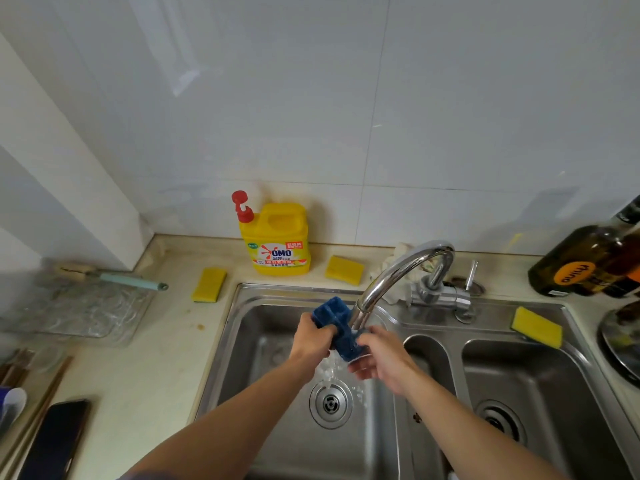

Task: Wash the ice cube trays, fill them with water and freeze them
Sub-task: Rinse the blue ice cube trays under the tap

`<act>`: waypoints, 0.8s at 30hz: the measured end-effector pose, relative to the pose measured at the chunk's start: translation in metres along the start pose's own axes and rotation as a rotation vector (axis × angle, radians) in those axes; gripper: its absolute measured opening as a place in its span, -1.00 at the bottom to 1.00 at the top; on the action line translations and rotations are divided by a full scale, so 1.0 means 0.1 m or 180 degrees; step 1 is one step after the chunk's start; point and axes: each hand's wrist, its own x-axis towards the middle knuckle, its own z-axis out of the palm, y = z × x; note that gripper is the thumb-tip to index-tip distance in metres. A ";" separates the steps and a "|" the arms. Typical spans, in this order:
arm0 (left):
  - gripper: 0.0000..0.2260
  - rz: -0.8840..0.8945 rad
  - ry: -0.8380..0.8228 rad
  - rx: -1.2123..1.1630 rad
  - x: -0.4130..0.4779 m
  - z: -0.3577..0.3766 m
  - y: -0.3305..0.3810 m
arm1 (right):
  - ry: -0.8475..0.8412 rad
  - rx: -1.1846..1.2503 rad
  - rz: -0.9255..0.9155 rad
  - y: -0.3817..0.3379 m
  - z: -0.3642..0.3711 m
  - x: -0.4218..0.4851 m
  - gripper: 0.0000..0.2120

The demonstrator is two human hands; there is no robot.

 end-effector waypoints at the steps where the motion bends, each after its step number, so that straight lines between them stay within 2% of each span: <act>1: -0.73 0.0000 -0.0002 0.0008 -0.01 -0.01 0.00 | 0.0000 -0.0032 0.0032 0.01 0.01 0.01 -0.87; 5: -0.76 -0.0050 0.0042 -0.0112 -0.03 0.05 -0.03 | 0.0319 -0.0535 0.0000 0.08 0.06 0.04 -0.91; 9: -0.76 -0.0202 -0.0178 -0.0408 -0.08 0.15 -0.04 | 0.0531 -0.1157 -0.0291 0.09 0.08 0.04 -0.81; 11: -0.73 -0.0214 -0.0255 -0.0501 -0.09 0.18 -0.05 | 0.0640 -0.1334 -0.0450 0.07 0.07 0.02 -0.88; 15: -0.78 -0.0277 -0.0328 -0.0586 -0.09 0.19 0.00 | 0.0590 -0.1314 -0.0541 0.04 0.08 -0.03 -0.89; 18: -0.74 -0.0359 -0.0361 -0.0688 -0.06 0.18 0.01 | 0.0595 -0.1184 -0.0636 0.02 0.07 -0.04 -0.97; 21: -0.76 -0.0358 -0.0472 -0.0654 -0.08 0.16 -0.03 | 0.0619 -0.1074 -0.0679 0.01 0.05 0.00 -0.85; 24: -0.72 -0.0166 -0.0575 -0.0589 -0.11 0.18 -0.06 | 0.0695 -0.1264 -0.0647 0.00 0.04 0.03 -0.82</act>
